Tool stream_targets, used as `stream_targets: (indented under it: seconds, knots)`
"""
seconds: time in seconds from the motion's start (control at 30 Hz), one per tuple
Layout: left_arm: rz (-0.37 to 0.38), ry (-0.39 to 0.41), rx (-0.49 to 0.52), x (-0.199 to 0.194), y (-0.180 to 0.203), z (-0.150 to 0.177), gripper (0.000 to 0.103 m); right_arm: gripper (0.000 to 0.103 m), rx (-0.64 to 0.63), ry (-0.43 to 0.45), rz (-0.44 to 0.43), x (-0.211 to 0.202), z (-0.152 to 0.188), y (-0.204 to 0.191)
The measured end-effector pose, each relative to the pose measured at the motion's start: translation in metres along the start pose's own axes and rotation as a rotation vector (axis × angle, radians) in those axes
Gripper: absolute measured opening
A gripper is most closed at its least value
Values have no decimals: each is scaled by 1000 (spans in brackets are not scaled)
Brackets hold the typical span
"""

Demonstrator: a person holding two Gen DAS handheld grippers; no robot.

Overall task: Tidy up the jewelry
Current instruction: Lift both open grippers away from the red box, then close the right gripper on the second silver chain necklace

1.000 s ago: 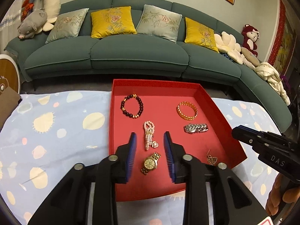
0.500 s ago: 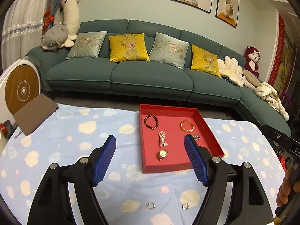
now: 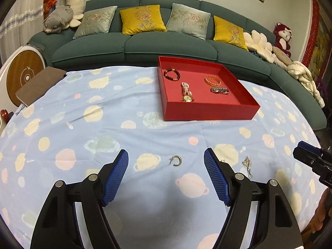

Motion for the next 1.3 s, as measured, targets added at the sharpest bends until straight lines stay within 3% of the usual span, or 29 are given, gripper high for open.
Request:
stream_targets:
  seconds: [0.2,0.57,0.77,0.93,1.3]
  knots:
    - [-9,-19,16,10,2,9,72,52,-38,-81,0,36,30,-11]
    - [-14,-48,14,15,-7,13,72,50,-75,-149,-10,83,37,-29]
    - [-17,-60,9,17,-18,19,72,36,-111,-161,18,93,40,-29]
    - [-10,-77,26,20,-15,24,72,18,-134,-161,42,92,40,-27]
    - [-19,-99,46,46,-2,24,72,11,-112,-148,29,80,34,-23]
Point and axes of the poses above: each gripper's, at about its wrist camera, not at the fingertips, and x roughly the way its jaws point, y to its right, z to its underside, the point moved 9 cm from there along x, roughly the way its jaws point, and after that the axes turned 8 degrees about -x, right-handed, at the moved point
